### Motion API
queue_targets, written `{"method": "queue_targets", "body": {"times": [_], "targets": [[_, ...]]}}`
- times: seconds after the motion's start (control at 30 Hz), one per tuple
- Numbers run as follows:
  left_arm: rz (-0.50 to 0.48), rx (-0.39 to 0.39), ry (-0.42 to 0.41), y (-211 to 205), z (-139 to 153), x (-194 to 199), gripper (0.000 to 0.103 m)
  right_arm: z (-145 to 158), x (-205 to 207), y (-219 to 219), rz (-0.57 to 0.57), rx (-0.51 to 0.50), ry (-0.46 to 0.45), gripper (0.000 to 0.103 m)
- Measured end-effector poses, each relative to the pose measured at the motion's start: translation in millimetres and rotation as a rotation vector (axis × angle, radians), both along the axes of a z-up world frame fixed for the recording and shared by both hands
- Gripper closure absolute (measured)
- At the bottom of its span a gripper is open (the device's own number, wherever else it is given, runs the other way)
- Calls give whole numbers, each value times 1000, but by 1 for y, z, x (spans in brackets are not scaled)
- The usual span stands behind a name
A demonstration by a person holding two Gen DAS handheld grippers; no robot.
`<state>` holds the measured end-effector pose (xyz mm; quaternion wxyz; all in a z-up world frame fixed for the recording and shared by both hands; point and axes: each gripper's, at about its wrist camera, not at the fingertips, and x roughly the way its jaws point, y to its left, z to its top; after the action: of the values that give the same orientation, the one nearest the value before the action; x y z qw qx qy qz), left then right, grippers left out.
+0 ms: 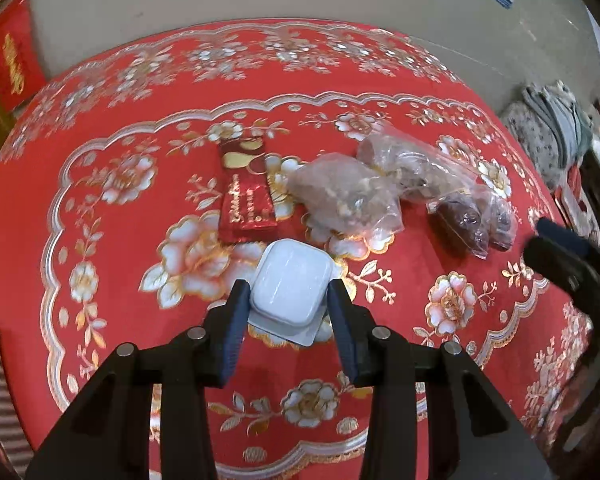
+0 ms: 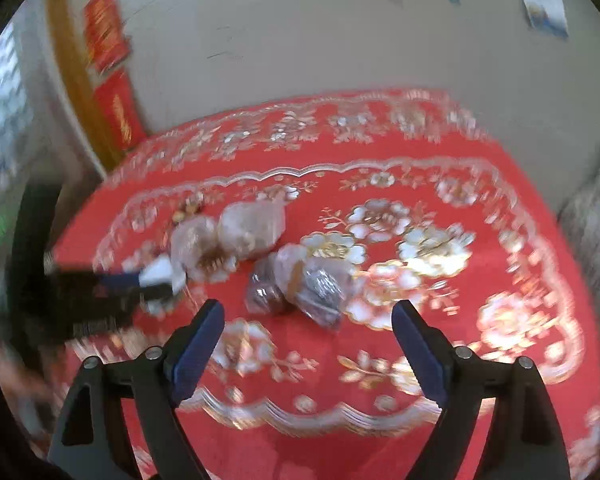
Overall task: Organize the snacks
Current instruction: 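Grasp the white plastic box with left tool while right grasps a clear bag of dates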
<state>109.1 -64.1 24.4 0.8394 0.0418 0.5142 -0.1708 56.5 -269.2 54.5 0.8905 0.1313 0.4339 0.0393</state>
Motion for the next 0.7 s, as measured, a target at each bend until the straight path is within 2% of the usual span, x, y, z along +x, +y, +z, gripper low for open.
{"method": "queue_targets", "body": {"times": [0.07,0.17,0.27,0.37,0.4,0.43,0.7], "targets": [[10,2,-3,1,1,-4,65,-8,14,2,-54,-2,56,13],[-6,4,3,0,-1,-11,65,-17,23,14,-52,4,66,13],[-11,-3,7,0,0,-15,65,-28,31,26,-53,-55,97,13],[-2,-9,5,2,0,-16,65,-30,30,20,-60,-3,55,16],[2,-12,6,3,0,-16,67,-30,29,18,-65,10,48,22],[4,-15,8,4,0,-17,67,-29,27,16,-67,12,40,34],[23,-21,7,10,0,-30,67,-23,-8,24,12,-1,12,36]]}}
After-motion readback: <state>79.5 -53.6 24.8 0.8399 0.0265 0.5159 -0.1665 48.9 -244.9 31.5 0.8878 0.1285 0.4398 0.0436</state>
